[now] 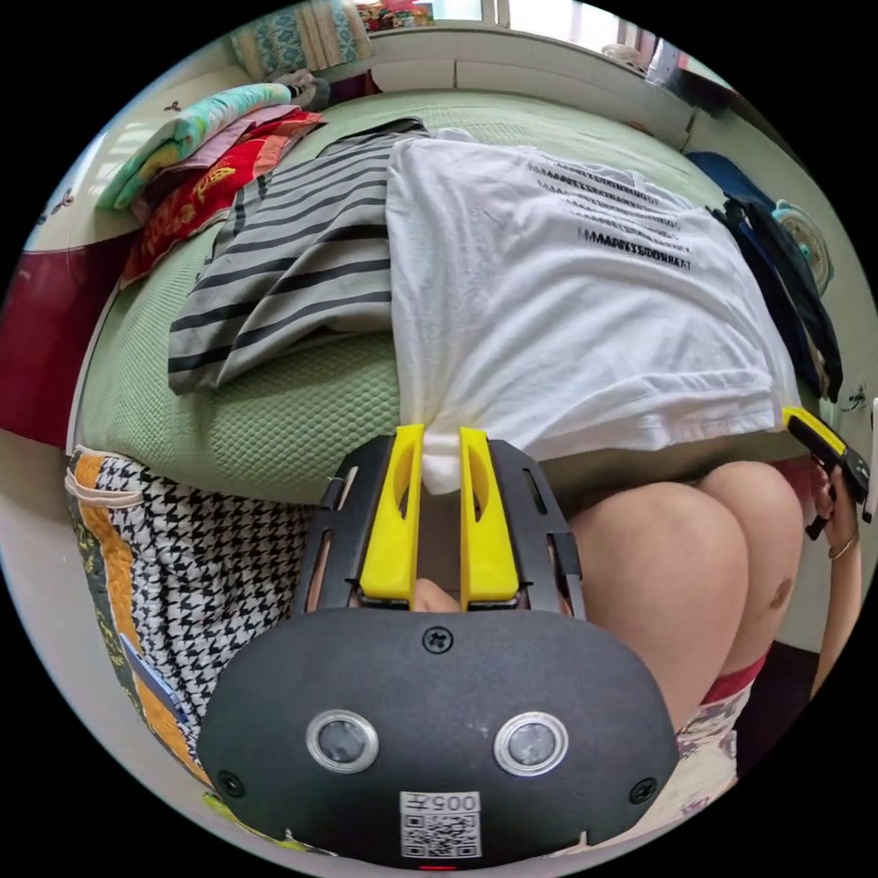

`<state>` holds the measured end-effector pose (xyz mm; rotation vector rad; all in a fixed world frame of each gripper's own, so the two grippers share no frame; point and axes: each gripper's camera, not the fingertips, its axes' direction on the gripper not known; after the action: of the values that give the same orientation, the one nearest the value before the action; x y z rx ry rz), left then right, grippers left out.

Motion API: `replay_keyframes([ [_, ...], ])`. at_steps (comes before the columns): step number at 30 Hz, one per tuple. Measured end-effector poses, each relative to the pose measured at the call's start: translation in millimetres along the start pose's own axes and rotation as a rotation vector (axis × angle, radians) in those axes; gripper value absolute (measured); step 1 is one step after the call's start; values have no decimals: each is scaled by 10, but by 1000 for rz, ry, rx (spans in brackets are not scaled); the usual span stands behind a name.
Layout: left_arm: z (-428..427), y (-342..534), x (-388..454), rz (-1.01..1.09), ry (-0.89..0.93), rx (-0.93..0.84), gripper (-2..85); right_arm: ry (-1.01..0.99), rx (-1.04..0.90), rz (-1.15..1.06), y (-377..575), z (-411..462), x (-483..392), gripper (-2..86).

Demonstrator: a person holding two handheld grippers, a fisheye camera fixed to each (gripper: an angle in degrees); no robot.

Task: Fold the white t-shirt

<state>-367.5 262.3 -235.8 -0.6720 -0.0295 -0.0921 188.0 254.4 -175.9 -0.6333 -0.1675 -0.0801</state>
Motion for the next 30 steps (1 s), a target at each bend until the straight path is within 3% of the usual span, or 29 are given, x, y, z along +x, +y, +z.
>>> replay_keyframes([
  [7,-315,195,-232,-56,82,59,77,97,-69,63,257,-18,296,83],
  [13,-651,374,-386,-89,102,152,87,-12,47,125,351,-323,467,86],
  [22,-654,554,-511,-105,174,84,116,-93,42,196,329,-326,594,71],
  [30,-752,752,-459,-77,179,53,129,-30,70,127,574,-518,485,63],
])
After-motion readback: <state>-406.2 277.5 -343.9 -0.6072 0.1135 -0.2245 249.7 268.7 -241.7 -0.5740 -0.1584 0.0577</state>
